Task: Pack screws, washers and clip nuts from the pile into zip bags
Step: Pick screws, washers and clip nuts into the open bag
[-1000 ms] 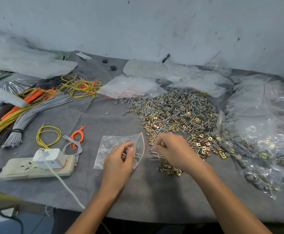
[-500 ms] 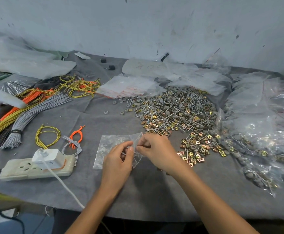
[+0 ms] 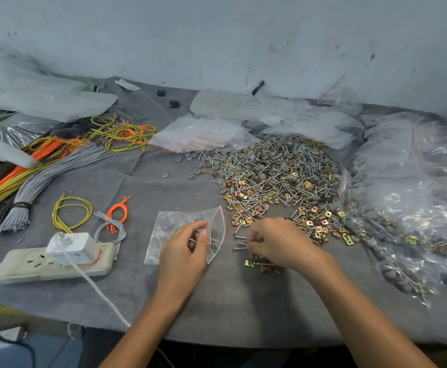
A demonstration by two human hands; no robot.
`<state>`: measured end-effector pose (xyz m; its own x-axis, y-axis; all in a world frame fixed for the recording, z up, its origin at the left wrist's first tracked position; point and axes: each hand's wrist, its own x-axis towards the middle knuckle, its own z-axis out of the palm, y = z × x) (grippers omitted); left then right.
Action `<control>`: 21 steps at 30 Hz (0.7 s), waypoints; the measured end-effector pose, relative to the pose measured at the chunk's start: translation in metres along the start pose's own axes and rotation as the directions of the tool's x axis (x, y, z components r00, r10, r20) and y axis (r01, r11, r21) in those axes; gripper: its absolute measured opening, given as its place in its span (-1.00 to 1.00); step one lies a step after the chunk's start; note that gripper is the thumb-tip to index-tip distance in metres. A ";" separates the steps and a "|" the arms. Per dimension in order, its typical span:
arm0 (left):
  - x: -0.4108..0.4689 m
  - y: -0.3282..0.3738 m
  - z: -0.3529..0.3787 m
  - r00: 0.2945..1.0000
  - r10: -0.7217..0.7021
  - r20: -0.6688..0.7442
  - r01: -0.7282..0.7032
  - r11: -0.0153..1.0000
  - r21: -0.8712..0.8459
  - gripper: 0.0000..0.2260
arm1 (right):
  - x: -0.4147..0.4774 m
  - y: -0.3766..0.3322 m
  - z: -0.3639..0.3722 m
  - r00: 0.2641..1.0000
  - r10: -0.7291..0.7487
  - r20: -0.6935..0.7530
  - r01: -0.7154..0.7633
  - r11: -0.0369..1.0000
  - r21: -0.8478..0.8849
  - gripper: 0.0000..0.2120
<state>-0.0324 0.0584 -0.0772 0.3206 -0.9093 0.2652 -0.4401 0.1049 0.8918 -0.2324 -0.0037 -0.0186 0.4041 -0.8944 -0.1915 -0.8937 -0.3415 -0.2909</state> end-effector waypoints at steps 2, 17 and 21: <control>0.000 0.000 0.000 1.000 0.001 -0.002 -0.001 1.000 0.003 -0.83 | 0.001 -0.003 0.006 0.999 -0.046 -0.015 0.046 0.999 -0.026 -0.93; -0.001 0.001 -0.001 1.000 -0.008 -0.005 0.008 1.000 0.009 -0.82 | -0.004 -0.010 -0.002 0.982 -0.044 -0.182 0.093 0.957 0.273 -0.92; -0.001 0.000 -0.001 1.000 -0.005 -0.011 0.005 1.000 0.006 -0.83 | -0.005 -0.022 -0.004 0.975 0.007 -0.221 0.080 0.919 0.386 -0.95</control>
<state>-0.0321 0.0602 -0.0768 0.3321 -0.9054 0.2644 -0.4431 0.0978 0.8911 -0.2157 0.0068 -0.0071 0.3445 -0.9386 0.0180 -0.7140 -0.2744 -0.6442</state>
